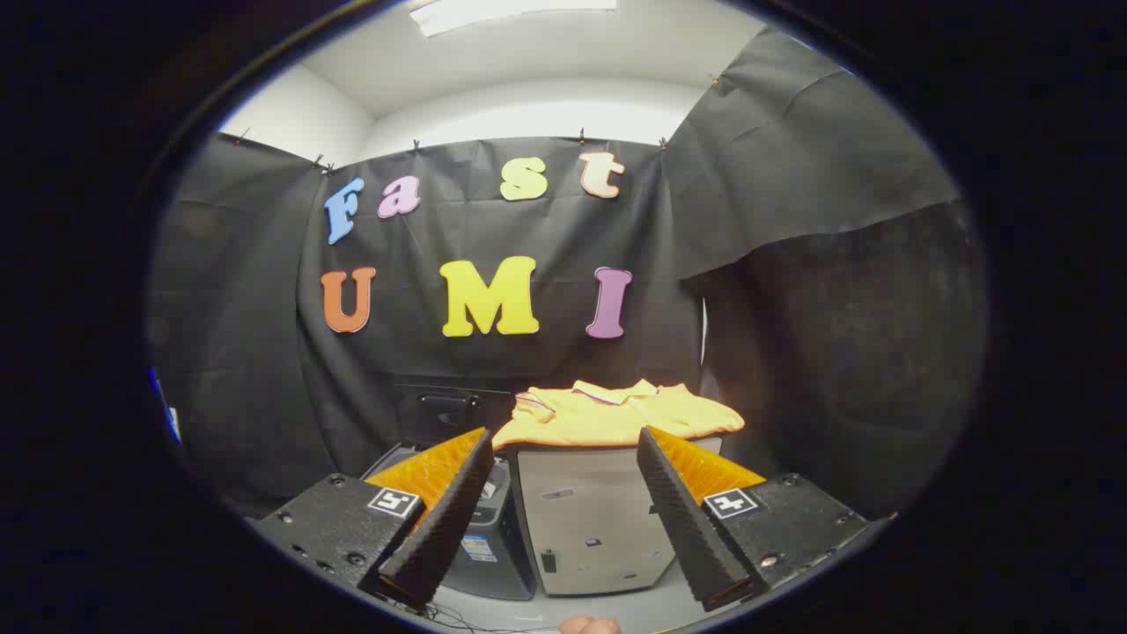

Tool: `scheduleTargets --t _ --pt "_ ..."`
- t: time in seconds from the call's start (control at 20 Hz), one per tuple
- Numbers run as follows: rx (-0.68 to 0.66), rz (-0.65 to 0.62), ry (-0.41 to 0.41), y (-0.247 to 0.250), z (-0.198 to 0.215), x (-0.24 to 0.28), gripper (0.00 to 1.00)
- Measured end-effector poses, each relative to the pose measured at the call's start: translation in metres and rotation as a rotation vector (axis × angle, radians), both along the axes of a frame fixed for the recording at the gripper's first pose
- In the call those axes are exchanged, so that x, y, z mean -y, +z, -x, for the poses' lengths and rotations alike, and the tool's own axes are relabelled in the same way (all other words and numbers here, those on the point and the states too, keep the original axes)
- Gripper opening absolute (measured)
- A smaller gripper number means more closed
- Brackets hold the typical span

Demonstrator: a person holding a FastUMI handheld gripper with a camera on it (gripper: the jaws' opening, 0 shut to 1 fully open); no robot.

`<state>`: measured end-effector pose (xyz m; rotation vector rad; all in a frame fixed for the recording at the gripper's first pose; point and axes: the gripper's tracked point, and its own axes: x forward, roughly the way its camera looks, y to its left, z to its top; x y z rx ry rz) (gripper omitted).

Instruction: Put the clothes into the washing machine and then close the washing machine lid.

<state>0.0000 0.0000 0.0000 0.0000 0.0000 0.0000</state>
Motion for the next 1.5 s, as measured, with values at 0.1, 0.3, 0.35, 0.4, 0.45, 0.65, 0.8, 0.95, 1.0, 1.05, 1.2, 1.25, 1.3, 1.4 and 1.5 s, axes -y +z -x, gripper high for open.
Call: scheduleTargets --t 0.1,0.3,0.35,0.4,0.45,0.65,0.8,0.95,1.0,1.05,1.2,1.25,1.3,1.4,1.5 --pt "0.0 0.0 -0.002 0.0001 0.0002 -0.0002 1.0" --pt "0.001 0.002 -0.004 -0.0006 -0.0019 0.0002 1.0" --pt "0.0 0.0 -0.006 -0.001 -0.0022 0.0002 1.0" --pt "-0.002 0.0 -0.005 -0.0013 -0.002 0.0002 1.0" --pt "-0.001 0.001 -0.005 -0.0008 -0.0018 -0.0004 1.0" --pt "0.0 0.004 -0.009 -0.0006 -0.0027 0.0003 1.0" --pt "0.001 0.002 -0.01 0.0007 -0.0025 0.0 1.0" --pt "0.004 0.005 -0.011 0.0009 -0.0014 -0.0012 1.0" --pt "0.002 0.005 -0.012 0.0013 -0.0029 -0.0016 1.0" --pt "0.0 0.003 -0.012 -0.0005 -0.0038 -0.0024 1.0" --pt "-0.001 0.006 -0.015 -0.0003 -0.0053 -0.0052 1.0" --pt "0.0 0.013 -0.015 0.0001 -0.005 -0.0062 1.0" --pt "0.001 0.02 -0.018 0.0016 -0.0044 -0.0064 1.0" --pt "-0.005 0.024 -0.023 0.0013 -0.0041 -0.0057 1.0" --pt "-0.01 0.025 -0.034 0.0042 -0.0073 -0.0026 1.0"
